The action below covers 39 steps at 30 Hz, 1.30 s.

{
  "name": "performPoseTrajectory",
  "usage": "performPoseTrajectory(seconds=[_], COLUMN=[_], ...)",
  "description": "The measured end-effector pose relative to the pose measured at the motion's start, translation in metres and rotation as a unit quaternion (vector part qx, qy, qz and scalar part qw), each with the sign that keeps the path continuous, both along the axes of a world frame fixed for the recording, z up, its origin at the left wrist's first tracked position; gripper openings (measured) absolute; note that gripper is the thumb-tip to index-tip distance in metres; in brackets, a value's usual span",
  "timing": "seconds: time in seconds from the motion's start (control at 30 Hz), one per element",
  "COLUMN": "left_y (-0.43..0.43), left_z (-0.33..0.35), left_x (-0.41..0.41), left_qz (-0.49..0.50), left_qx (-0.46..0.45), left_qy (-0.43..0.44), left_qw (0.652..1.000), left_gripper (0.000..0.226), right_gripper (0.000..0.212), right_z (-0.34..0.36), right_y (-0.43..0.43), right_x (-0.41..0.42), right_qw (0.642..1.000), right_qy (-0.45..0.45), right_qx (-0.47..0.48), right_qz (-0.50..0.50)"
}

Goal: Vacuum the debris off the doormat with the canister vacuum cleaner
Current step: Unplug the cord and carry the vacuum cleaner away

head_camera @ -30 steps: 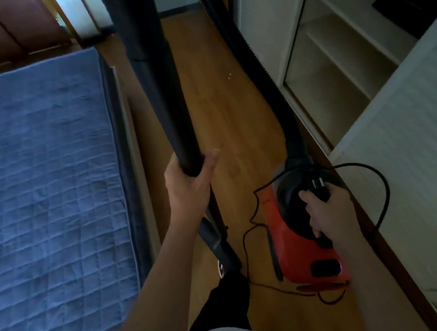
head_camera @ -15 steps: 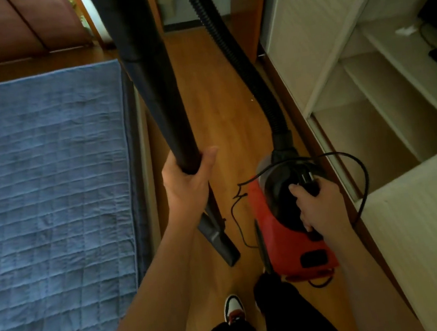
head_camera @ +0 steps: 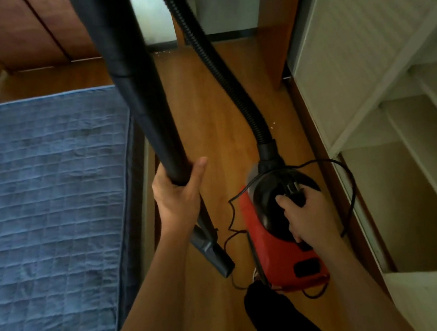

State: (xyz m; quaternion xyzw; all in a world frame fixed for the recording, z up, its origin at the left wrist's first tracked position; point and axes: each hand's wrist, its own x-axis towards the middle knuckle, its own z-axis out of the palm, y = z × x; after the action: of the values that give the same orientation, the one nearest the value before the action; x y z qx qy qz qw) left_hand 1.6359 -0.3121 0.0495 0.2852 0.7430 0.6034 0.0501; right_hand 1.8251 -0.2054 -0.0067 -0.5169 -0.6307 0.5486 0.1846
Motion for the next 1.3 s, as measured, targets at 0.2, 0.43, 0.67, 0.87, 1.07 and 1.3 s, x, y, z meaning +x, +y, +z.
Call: performPoseTrajectory(seconds=[0.2,0.43,0.67,0.87,1.07,1.3], left_y=[0.101,0.171,0.228,0.287,0.350,0.408], left_z=[0.002,0.004,-0.003,-0.004,0.003,0.003], left_x=[-0.038,-0.084,-0.149,-0.238,-0.334,-0.421], left_qz=[0.031,0.064,0.064,0.045,0.037,0.024], left_qx=[0.017,0.038,0.046,0.039,0.028,0.032], left_qy=[-0.012,-0.026,-0.032,-0.047,-0.066,-0.067], left_qw=[0.999,0.997,0.996,0.997,0.997,0.997], left_gripper=[0.024,0.040,0.043,0.021,0.021,0.025], right_gripper=[0.031,0.032,0.034,0.034,0.036,0.035], right_z=[-0.001,0.002,-0.002,-0.002,0.005,0.015], right_y=[0.102,0.185,0.251,0.312,0.370,0.425], right_x=[-0.046,-0.093,-0.160,-0.245,-0.343,-0.428], right_qw=[0.998,0.997,0.997,0.997,0.997,0.998], right_qy=[-0.007,-0.004,-0.014,-0.028,-0.029,-0.010], right_qx=[0.020,0.017,0.009,-0.001,0.007,0.006], right_qz=[0.058,0.076,0.078,0.071,0.077,0.067])
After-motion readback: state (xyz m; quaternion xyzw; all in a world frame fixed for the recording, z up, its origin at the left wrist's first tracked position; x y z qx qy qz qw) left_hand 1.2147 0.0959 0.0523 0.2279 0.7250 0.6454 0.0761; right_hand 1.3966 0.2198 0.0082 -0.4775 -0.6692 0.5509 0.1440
